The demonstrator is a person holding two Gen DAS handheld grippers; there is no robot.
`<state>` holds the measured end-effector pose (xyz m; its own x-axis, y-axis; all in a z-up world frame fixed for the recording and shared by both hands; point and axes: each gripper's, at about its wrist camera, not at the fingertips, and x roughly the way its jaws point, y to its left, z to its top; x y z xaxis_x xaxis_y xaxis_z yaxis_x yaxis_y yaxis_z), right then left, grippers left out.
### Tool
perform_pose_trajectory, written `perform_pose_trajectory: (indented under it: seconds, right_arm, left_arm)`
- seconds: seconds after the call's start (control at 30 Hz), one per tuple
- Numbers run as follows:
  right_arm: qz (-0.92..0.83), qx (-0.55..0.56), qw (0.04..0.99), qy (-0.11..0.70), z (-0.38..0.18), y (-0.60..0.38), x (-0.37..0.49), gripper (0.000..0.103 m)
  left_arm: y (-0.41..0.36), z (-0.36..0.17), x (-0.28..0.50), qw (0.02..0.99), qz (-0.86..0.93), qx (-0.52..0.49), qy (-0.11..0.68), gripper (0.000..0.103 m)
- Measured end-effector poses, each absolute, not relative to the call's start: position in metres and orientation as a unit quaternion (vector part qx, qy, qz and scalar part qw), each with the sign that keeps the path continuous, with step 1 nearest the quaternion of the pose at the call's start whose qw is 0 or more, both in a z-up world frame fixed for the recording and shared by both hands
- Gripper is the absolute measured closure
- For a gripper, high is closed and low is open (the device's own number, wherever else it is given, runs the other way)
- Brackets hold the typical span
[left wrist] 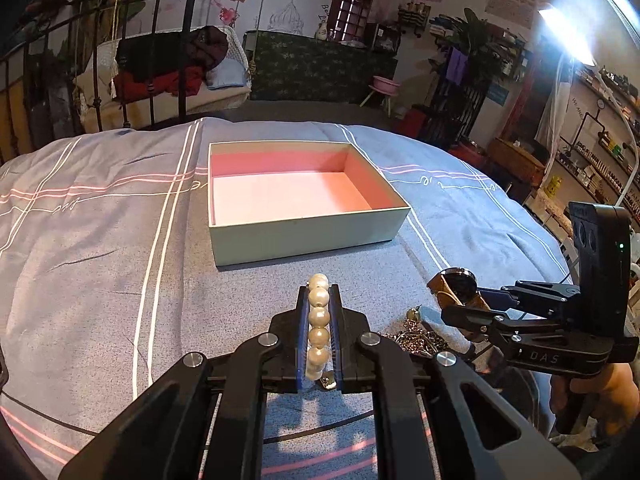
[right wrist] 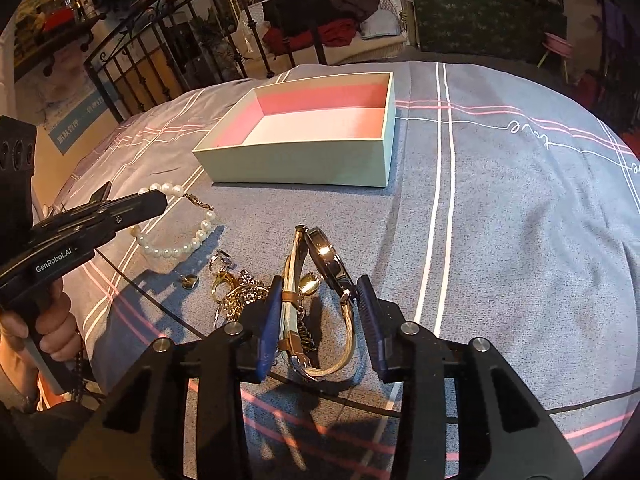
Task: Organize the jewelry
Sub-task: 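Carry the bracelet and watch into the pink box while both grippers open to release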
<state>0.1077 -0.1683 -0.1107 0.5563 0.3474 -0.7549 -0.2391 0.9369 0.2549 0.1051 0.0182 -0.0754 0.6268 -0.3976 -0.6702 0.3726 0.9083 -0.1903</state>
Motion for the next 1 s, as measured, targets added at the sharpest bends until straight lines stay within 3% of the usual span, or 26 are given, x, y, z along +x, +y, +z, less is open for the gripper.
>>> perform_pose_trajectory:
  seconds: [0.27, 0.7, 1.0]
  right_arm:
    - [0.175, 0.044, 0.888, 0.423, -0.094, -0.163, 0.117, 0.065]
    - [0.196, 0.004, 0.921, 0.337, -0.021, -0.150, 0.180, 0.065]
    - [0.172, -0.008, 0.919, 0.355, -0.015, -0.144, 0.244, 0.065]
  left_arm:
    - [0.014, -0.067, 0.107, 0.906, -0.209, -0.010, 0.368, 0.094]
    - [0.001, 0.005, 0.161, 0.938, -0.198, 0.014, 0.284, 0.094]
    - [-0.006, 0.007, 0.224, 0.935, -0.166, -0.002, 0.315, 0.094]
